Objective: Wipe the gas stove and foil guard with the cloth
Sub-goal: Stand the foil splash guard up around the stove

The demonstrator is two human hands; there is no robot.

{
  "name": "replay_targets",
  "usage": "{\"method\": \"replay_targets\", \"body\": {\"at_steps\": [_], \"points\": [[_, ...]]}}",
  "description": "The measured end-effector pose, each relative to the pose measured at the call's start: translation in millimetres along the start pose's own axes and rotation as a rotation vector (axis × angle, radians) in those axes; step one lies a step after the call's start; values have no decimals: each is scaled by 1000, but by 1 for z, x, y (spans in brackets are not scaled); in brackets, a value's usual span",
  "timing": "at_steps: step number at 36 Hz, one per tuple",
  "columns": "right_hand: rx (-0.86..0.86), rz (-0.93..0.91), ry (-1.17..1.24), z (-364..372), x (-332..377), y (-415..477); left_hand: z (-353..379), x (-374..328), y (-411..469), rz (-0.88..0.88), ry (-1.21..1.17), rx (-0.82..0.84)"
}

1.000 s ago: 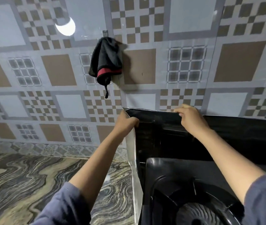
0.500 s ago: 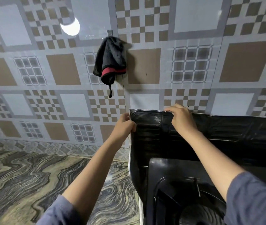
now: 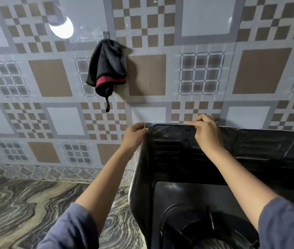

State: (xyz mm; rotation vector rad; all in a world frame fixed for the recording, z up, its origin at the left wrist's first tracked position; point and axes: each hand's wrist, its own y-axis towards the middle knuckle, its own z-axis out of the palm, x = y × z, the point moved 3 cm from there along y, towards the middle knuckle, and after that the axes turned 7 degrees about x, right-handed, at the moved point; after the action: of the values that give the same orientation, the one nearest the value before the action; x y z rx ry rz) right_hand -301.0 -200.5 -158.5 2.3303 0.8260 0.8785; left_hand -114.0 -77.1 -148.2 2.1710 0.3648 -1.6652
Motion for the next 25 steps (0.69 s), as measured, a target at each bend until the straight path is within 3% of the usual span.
{"method": "replay_targets", "body": {"at_steps": [13, 25], "points": [[-143, 58, -44, 0, -9, 2, 8, 7, 3, -11, -61, 17], [-153, 28, 23, 5, -5, 4, 1, 9, 3, -46, -49, -30]]}}
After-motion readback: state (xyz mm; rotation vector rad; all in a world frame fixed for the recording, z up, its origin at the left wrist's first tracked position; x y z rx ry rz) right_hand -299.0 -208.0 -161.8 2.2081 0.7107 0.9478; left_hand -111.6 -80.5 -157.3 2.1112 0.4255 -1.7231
